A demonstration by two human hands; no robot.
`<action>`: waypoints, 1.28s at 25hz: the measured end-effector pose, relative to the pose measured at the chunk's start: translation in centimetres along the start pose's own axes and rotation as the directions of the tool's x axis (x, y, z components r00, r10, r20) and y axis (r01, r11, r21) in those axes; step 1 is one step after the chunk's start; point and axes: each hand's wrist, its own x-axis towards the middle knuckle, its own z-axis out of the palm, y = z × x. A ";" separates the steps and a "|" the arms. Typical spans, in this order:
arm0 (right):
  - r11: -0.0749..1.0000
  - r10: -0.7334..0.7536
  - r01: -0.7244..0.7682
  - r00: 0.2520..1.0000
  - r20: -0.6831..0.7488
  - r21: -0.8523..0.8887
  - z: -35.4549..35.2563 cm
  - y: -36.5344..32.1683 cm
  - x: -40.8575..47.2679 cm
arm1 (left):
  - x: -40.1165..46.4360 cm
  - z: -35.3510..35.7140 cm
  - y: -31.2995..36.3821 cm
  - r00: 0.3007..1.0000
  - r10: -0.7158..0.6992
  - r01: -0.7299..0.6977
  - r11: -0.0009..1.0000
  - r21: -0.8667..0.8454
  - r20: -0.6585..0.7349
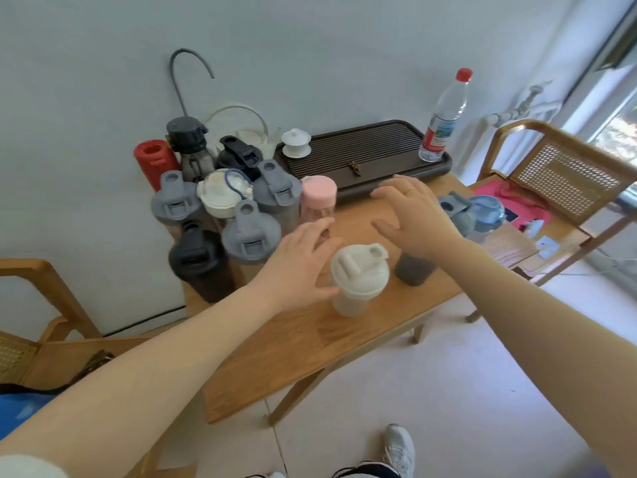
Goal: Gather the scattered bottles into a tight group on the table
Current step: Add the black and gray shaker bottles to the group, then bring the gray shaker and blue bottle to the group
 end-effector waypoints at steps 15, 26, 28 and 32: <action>0.940 -0.288 0.337 0.863 0.414 -0.049 -1.7 11.1 3.5 | 6.5 3.2 5.0 0.796 -0.597 0.513 0.755 0.408 0.103; 0.912 -0.407 0.402 0.863 0.299 0.081 1.9 4.1 7.2 | 6.9 3.5 2.0 0.788 -0.609 0.573 0.673 0.468 -0.090; 0.917 -0.397 0.387 0.870 0.293 0.093 2.3 3.9 7.5 | 6.8 3.5 1.4 0.817 -0.571 0.536 0.701 0.471 -0.079; 0.932 -0.360 0.336 0.902 0.240 0.135 2.7 4.1 7.6 | 6.9 3.0 0.4 0.845 -0.533 0.495 0.758 0.425 -0.034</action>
